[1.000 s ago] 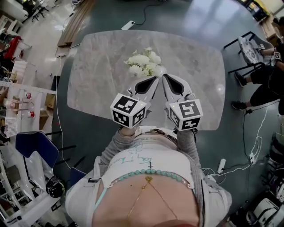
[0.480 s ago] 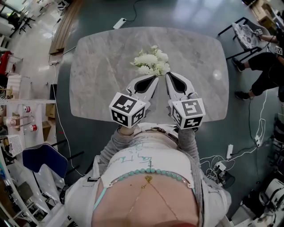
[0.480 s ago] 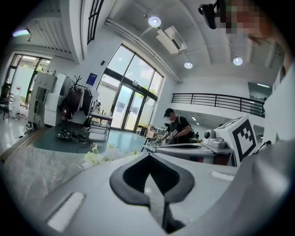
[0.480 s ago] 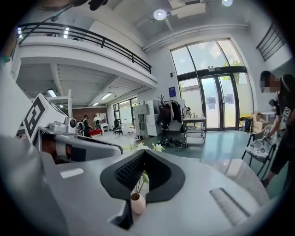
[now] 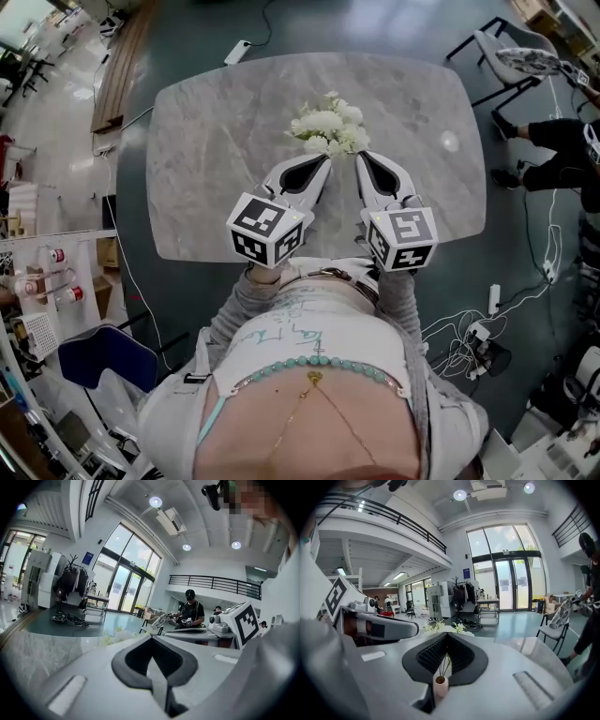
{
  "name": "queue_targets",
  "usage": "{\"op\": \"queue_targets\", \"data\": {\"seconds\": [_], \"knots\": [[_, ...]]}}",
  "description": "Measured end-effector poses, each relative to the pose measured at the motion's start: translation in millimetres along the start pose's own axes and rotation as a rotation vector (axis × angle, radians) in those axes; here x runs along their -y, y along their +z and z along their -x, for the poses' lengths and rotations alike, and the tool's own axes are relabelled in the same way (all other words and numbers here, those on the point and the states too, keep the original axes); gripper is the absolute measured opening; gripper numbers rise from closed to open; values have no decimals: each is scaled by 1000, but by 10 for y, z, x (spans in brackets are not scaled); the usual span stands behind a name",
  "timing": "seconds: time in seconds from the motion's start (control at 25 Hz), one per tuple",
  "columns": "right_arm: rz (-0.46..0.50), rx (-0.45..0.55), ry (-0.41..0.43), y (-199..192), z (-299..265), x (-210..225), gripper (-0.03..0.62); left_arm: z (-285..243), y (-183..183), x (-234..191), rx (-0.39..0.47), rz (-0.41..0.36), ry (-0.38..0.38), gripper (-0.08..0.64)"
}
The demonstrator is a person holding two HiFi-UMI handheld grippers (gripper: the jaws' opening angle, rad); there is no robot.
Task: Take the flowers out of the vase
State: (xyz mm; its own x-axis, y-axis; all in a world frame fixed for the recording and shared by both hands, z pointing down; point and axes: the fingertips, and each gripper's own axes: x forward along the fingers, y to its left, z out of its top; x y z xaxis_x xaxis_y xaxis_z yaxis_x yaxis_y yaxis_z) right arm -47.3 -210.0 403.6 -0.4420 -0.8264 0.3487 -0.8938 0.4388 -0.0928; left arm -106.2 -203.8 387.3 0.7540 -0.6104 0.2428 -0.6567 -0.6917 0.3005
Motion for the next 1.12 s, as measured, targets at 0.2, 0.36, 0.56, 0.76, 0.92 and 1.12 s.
{"op": "queue_targets", "data": {"seconds": [0.2,0.36,0.56,0.76,0.92,1.12], "knots": [[-13,-4,-43,-53,33,-68,28,103,-23,-54,-7,-7,-23,0],[-23,-11,-64,-127,42,-75,28,160,-79,-114,-14,-5,-22,0],[-14,-25,-68,-200,33,-18,28,182,-151,-203,-23,8,1,0],[-2,-48,-56,-301,11,15,28,187,-234,-272,-31,30,31,0],[-12,-56,-40,-391,-30,33,28,176,-309,-311,-35,55,50,0],[-19,-67,-13,-478,-97,15,28,167,-416,-350,-64,65,66,0]]}}
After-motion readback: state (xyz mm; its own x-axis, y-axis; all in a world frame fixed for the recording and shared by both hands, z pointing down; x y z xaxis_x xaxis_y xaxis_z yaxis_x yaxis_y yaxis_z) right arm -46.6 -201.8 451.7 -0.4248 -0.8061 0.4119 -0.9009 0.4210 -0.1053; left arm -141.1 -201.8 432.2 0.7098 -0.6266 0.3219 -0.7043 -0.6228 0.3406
